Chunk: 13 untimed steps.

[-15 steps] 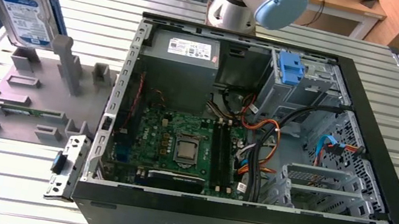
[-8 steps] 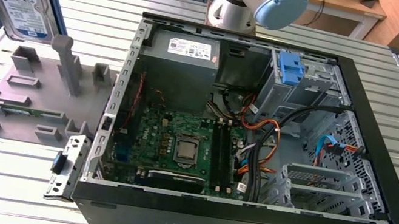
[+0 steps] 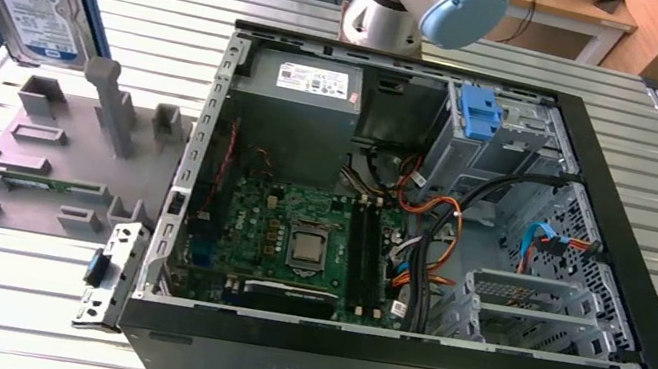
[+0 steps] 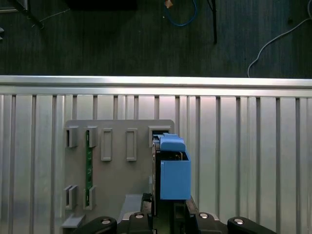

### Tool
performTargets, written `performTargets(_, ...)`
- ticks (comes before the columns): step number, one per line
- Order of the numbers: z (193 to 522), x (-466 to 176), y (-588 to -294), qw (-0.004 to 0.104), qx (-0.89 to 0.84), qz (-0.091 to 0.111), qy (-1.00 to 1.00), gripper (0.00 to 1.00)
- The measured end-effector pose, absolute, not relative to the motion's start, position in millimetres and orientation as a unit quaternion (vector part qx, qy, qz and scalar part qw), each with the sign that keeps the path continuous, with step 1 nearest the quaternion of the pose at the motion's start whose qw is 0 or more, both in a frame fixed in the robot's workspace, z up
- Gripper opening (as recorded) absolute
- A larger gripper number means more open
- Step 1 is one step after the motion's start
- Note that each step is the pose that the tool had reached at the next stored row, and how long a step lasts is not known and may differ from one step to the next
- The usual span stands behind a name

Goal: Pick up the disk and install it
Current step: 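Pick up the disk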

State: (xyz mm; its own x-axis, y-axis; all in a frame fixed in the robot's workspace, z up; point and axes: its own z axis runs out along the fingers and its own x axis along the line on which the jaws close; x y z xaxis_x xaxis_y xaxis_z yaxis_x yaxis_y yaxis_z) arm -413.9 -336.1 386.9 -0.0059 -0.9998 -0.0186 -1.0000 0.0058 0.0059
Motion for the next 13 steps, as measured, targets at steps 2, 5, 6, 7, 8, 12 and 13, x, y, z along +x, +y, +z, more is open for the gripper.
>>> performTargets(2, 390.8, -413.9, -336.1, 0.005, -0.705, 0.009, 0.709, 0.35)
performTargets(5, 398.0, -414.0, -336.0, 0.005, -0.705, 0.009, 0.709, 0.35)
performTargets(6, 400.6, -413.9, -336.0, 0.005, -0.705, 0.009, 0.709, 0.35)
performTargets(7, 403.3, -413.9, -336.0, 0.005, -0.705, 0.009, 0.709, 0.35)
performTargets(8, 406.0, -413.9, -336.0, 0.005, -0.705, 0.009, 0.709, 0.35)
performTargets(12, 415.9, -414.0, -336.0, 0.005, -0.705, 0.009, 0.709, 0.35)
performTargets(13, 418.2, -413.9, -336.0, 0.005, -0.705, 0.009, 0.709, 0.35)
